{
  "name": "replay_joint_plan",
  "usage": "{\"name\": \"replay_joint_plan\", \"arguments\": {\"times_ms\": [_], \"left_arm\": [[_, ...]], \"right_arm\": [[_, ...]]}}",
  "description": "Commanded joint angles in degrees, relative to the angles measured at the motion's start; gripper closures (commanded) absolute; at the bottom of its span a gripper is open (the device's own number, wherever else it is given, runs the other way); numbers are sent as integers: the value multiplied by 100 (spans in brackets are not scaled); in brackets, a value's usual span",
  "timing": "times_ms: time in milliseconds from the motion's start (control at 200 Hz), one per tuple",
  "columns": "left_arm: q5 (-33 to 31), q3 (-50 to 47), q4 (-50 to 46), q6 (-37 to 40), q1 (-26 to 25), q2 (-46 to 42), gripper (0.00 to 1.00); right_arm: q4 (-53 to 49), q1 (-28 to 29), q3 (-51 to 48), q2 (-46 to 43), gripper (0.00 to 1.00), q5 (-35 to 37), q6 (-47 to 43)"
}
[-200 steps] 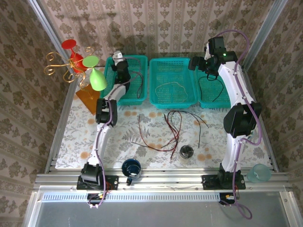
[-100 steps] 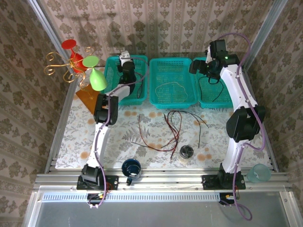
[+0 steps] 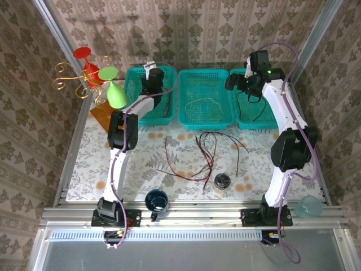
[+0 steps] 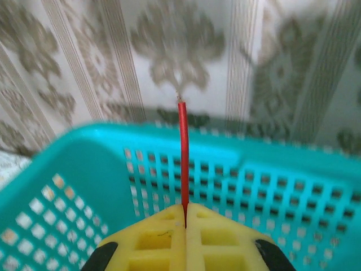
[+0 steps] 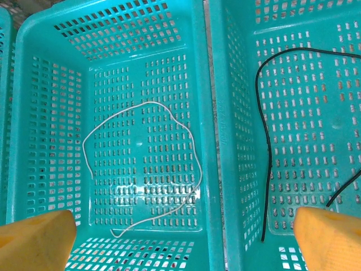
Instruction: Untangle the cables
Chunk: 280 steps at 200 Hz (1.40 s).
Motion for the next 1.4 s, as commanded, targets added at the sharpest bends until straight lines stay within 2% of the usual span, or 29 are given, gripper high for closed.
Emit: {"name": "replay_joint_plan", "arguments": {"times_ms": [0, 195, 335, 510, 650, 835, 990, 1040, 1100, 1195, 1290, 1395], "left_arm": [[318, -30, -1108, -592, 23, -198, 100], [881, 502, -2473, -1257, 172, -47, 100], [1221, 450, -2631, -1409, 223, 50, 100], [1616, 1221, -3500, -1647, 251, 461, 100], [1756, 1231, -3402, -1620, 226, 473, 100], [2085, 1617, -3928, -2019, 314, 735, 100], [2094, 1746, -4012, -1914, 261, 781, 100], [2168, 1823, -4090, -1958, 288, 827, 91], [2218, 1871, -4172, -1965, 291, 851, 89], [1998, 1708, -4114, -1708, 209, 662, 81], [1502, 1457, -3928, -1408, 80, 362, 67], [1319, 1294, -3888, -1267, -2, 50, 50]], "right_arm": [[95, 36, -98, -262, 0, -106, -13], [173, 33, -177, -289, 0, -123, -9], [251, 34, -298, -366, 0, -173, 15], [224, 27, -331, -446, 0, -115, -23], [257, 19, -403, -571, 0, -107, -17], [328, 10, -596, -755, 0, -71, -34], [404, -17, -692, -805, 0, -71, 3], [410, -25, -685, -795, 0, -88, -3], [402, -34, -666, -798, 0, -76, -16], [393, -34, -640, -816, 0, -105, -11], [387, -34, -683, -838, 0, -150, -5], [360, -34, -809, -928, 0, -216, -8]]}}
